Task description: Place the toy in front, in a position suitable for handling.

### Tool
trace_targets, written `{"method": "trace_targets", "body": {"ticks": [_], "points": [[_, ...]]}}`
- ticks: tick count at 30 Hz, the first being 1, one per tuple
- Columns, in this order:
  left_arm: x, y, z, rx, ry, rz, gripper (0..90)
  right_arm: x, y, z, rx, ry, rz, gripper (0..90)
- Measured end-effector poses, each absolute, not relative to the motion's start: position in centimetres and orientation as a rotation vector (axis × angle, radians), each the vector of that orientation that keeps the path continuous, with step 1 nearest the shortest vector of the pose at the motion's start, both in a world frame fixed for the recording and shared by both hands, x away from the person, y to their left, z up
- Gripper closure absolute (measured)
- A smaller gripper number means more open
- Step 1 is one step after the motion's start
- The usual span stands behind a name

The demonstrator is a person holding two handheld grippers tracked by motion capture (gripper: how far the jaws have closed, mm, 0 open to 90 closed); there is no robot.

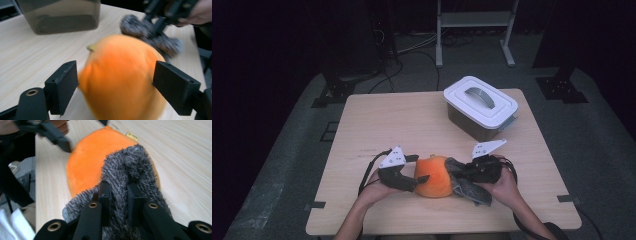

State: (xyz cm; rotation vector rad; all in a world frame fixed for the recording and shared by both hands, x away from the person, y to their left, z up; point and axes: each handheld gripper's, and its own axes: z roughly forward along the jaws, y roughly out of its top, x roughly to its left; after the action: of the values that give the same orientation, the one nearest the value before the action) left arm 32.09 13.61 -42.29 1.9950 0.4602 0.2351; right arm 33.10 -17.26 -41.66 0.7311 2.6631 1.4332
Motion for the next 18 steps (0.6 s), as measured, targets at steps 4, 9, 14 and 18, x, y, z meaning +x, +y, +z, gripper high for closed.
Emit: {"method": "trace_targets", "body": {"ticks": [4,9,14,18], "points": [[32.0,12.9,-43.4,2.033,0.465,0.207,30.5,33.5,-17.8,-41.8,0.781,2.637,1.427,75.9],[32.3,12.9,-43.2,1.992,0.558,0.167,37.7,32.4,-17.8,-40.3,0.721,2.577,1.518,75.9],[32.3,12.7,-43.2,1.991,0.558,0.181,36.4,31.4,-16.2,-40.1,0.624,2.61,1.46,75.4],[32.4,12.7,-43.1,1.98,0.553,0.194,22.1,31.9,-16.3,-40.8,0.633,2.617,1.408,75.3]]}}
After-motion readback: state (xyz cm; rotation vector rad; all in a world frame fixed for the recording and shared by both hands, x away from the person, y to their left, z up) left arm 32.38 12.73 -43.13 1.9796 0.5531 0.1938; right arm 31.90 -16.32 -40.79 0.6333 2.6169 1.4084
